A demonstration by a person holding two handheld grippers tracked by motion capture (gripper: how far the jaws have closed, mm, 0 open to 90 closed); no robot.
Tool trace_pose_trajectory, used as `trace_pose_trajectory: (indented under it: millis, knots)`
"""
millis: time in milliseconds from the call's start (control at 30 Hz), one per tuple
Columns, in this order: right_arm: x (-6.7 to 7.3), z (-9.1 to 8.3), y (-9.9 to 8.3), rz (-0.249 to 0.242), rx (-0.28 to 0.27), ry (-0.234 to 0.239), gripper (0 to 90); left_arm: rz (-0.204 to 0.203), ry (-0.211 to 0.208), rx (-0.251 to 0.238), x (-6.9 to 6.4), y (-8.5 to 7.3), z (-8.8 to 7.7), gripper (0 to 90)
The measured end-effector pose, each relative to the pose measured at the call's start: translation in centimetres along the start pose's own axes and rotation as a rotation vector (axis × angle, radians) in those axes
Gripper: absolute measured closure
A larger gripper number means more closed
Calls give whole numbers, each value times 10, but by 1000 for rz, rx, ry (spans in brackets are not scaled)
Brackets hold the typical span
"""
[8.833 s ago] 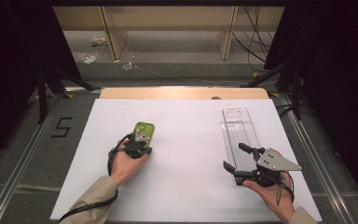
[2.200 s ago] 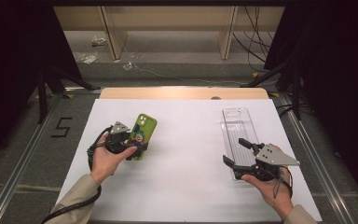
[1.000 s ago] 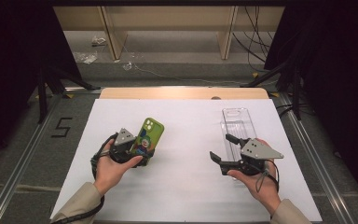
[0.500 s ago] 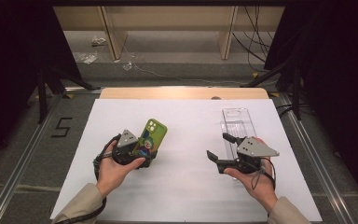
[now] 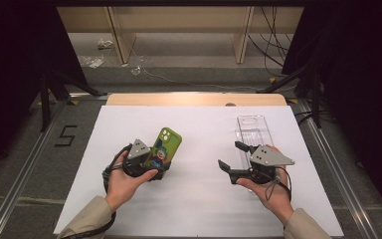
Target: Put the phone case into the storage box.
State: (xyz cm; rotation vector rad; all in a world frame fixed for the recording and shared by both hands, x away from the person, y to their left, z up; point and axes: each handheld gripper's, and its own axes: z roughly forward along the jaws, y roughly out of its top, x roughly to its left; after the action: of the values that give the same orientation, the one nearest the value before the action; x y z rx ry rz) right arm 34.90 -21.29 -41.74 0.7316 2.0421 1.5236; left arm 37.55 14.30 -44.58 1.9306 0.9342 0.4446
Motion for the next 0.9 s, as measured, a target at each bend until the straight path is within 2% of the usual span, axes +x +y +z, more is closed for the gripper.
trace_pose_trajectory:
  millis: [900]
  knots:
    - [3, 8, 2, -3, 8, 12, 182, 53, -50, -18, -26, 4, 10, 163]
